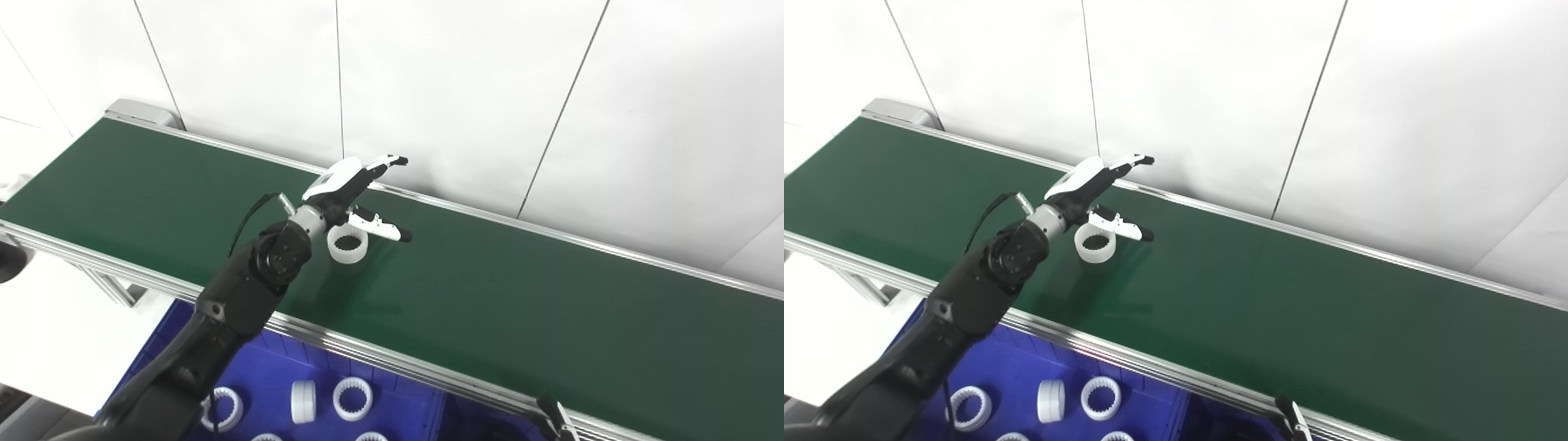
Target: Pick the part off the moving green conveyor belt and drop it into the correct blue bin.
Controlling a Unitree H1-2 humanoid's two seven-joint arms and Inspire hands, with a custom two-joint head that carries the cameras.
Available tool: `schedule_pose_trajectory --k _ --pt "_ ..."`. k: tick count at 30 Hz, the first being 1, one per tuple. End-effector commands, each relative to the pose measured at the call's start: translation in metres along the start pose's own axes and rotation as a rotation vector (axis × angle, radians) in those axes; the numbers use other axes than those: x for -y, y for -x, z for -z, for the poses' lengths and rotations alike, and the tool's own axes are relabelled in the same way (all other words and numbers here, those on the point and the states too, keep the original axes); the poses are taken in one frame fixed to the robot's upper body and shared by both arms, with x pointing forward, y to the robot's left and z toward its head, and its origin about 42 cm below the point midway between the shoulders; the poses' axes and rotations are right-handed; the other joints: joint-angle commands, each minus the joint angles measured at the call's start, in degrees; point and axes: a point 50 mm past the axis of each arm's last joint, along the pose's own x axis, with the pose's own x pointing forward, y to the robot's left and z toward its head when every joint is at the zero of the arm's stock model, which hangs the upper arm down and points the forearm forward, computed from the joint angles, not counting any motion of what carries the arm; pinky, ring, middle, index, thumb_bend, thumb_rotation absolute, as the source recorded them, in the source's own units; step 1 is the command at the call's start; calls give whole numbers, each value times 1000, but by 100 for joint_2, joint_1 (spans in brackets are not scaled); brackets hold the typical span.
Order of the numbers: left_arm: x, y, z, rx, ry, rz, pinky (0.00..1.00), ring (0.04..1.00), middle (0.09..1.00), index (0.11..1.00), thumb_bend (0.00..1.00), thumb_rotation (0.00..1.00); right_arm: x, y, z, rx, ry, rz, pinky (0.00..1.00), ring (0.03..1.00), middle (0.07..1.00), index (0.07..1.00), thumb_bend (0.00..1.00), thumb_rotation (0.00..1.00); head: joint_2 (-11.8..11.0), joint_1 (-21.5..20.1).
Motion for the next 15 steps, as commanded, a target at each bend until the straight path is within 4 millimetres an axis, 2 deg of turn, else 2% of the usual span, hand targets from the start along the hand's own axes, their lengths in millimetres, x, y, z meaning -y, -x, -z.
schedule_pose_trajectory --k 1,5,9,15 --pt "-22 -8 -4 14 -64 -48 1000 986 979 924 885 383 -2 -3 -11 83 -12 11 882 900 910 928 843 411 21 -1" --pt "-12 -6 3 -10 -103 0 1000 983 969 907 909 354 -3 -3 -12 88 -18 15 873 899 913 929 838 417 36 4" --pt "2 -4 12 -34 -128 68 1000 987 973 908 955 385 -2 -3 -13 86 -11 23 864 898 914 932 851 434 56 10" --pt "25 6 14 -40 -137 148 1000 976 969 905 991 389 -1 -4 -13 91 -12 26 856 890 913 935 845 439 86 9"
